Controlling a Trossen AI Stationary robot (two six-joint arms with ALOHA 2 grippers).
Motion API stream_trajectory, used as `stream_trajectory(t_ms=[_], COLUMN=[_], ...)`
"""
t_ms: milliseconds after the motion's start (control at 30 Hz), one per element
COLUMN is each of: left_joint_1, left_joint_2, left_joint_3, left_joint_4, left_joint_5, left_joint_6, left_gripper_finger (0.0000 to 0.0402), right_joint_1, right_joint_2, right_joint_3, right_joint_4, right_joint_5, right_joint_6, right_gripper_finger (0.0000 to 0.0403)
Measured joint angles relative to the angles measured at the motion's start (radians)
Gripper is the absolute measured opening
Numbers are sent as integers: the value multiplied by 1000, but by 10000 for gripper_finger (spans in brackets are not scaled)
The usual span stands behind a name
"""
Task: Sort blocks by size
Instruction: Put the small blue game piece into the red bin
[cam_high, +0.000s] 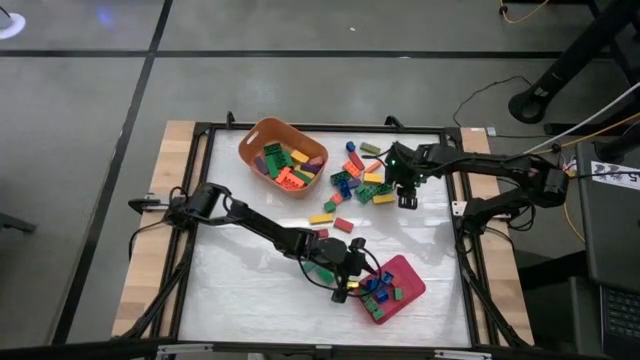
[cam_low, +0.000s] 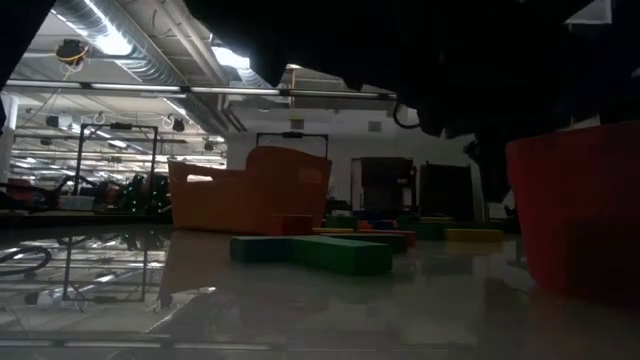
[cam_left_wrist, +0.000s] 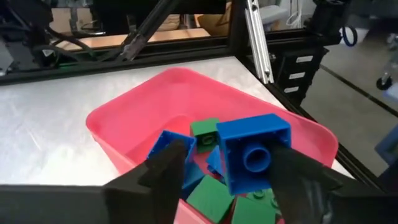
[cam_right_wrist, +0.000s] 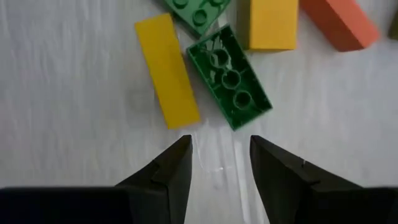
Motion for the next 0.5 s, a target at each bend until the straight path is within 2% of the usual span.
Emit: stream_trajectory(t_ms=[133, 300, 500], left_joint_1=[7, 7, 8], left_joint_2=[-1, 3, 3], left_joint_3=[0, 1, 1], left_joint_4=[-3, -68, -89], left_joint_5=[0, -8, -7], left_joint_6=[75, 217, 242], left_gripper_finger=[216, 211, 208], right_joint_1=[0, 0, 0], right_joint_2=[0, 1, 1], right_joint_3=[-65, -88, -88], right_joint_4=[91, 114, 130], right_joint_5=[-24, -56, -56], right_joint_6=[-2, 2, 2], right_gripper_finger=[160, 160, 160])
